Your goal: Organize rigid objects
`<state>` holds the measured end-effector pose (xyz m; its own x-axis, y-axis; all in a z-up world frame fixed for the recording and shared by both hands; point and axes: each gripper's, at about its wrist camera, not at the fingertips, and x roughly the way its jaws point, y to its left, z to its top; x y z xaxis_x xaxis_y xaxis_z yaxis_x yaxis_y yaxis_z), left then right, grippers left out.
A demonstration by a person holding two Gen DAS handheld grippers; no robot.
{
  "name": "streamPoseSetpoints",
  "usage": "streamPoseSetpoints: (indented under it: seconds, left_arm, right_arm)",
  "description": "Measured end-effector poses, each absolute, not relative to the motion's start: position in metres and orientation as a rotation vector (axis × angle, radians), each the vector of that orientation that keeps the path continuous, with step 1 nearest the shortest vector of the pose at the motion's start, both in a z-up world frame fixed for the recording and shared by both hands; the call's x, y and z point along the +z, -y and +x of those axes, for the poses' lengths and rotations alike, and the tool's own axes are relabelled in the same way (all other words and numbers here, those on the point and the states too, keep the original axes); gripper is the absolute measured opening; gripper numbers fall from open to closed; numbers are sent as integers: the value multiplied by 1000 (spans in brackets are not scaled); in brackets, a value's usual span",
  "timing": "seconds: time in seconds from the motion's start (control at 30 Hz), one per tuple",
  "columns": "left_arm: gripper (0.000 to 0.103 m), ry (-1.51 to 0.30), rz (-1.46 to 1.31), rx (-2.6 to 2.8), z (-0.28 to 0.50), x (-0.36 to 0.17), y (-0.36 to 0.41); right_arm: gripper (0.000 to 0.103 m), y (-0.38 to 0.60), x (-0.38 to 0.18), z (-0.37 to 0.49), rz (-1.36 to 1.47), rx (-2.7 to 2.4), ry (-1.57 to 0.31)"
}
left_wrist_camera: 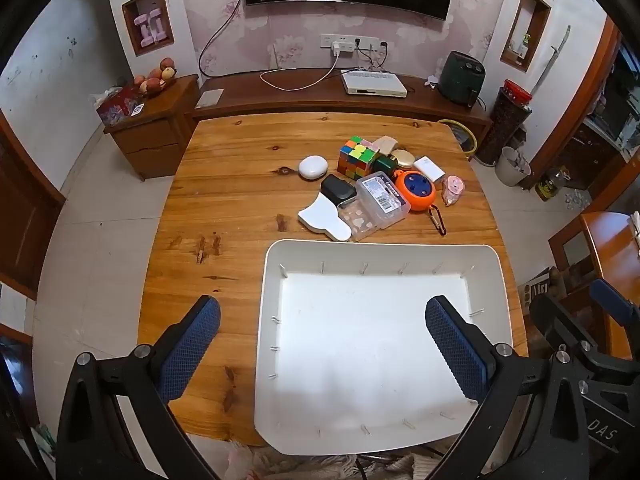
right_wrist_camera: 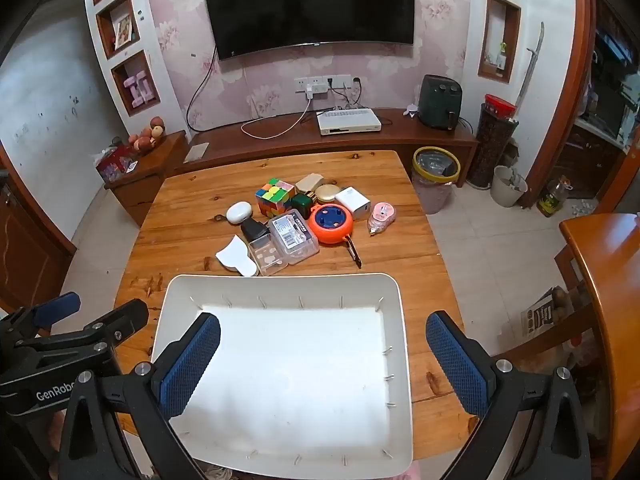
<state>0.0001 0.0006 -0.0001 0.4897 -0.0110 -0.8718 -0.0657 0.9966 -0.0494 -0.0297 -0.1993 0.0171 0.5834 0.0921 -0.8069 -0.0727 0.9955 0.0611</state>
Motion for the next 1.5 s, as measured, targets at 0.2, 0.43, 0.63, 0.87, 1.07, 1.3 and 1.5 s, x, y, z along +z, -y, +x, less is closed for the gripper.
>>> streamPoseSetpoints:
  seconds: [0.2,0.43,0.63,0.87,1.07,1.3,1.5]
  left_arm:
    - [102,-1056,-73,37,0,-1,-6]
    - [102,-1051,-63,38,-1,-3,-10]
    - [102,-1055,-66,44,-1,-3,-3]
    - [102,-1056,-61,47,-2,-5,-4]
    - [102,-1057,-60,47,-1,-5,-5]
    - [102,-1059,-54,46,-3,-7,-2]
    - [102,-1059,-55,46,-3,-8,-1]
  right_arm:
    - [103,199,17,-30,29,100,-948]
    - [103,197,17,-30,22,97,-949]
    - [103,197,18,-30,15,93,-946]
    - [103,197,17,-30,14,93,-947]
    - [103,197,17,-30,15,93,-947]
    - [103,197,17,-31,12,91,-947]
    - [103,197,17,-31,14,92,-947]
